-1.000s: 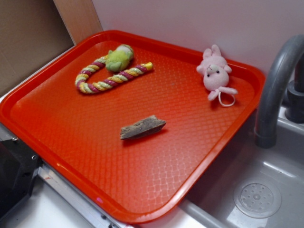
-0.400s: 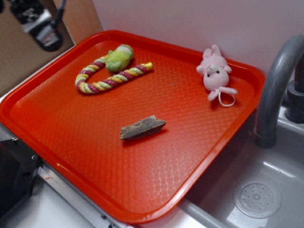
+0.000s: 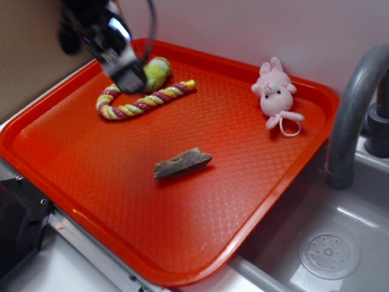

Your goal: Grab the wood chip.

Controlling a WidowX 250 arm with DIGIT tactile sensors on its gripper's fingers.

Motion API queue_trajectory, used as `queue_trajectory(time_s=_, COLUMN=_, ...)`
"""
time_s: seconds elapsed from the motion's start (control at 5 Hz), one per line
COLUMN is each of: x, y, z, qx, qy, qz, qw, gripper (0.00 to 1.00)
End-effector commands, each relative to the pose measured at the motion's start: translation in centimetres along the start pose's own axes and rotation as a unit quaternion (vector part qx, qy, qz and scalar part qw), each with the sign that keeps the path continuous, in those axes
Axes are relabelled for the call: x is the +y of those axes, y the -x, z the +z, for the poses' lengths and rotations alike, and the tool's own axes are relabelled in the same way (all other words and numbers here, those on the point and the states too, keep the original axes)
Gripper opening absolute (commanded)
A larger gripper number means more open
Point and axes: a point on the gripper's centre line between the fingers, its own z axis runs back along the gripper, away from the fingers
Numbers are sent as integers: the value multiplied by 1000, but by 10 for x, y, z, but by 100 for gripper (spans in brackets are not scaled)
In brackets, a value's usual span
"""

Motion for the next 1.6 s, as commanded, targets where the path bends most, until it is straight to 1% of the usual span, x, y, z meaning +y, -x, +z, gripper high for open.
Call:
queue_trajectory(time_s=0.0, x=-30, y=0, z=-38, qx=38, qy=14, qz=-29, qw=999, gripper=100)
queue_trajectory(time_s=0.2, x=-32, y=3, z=-61, qx=70, qy=19, qz=-30, qw=997, gripper=100)
queue_trajectory(time_s=0.4, x=-30, y=10, z=-78, qx=84, qy=40, qz=-30, qw=995, gripper=100)
queue_trajectory(time_s=0.6, x=-34, y=14, z=-90, qx=106, qy=39, qz=-35, qw=993, gripper=100)
queue_trajectory(time_s=0.8, x=-34, y=18, z=-100, qx=119, qy=49, qz=-36, qw=991, gripper=100)
queue_trajectory(time_s=1.0, x=-39, y=17, z=-105, qx=124, qy=49, qz=-49, qw=990, gripper=100)
queue_trajectory(time_s=1.2, x=-44, y=18, z=-107, qx=125, qy=51, qz=-57, qw=989, gripper=63)
queue_trajectory(time_s=1.4, x=-45, y=19, z=-107, qx=126, qy=50, qz=-58, qw=989, gripper=0)
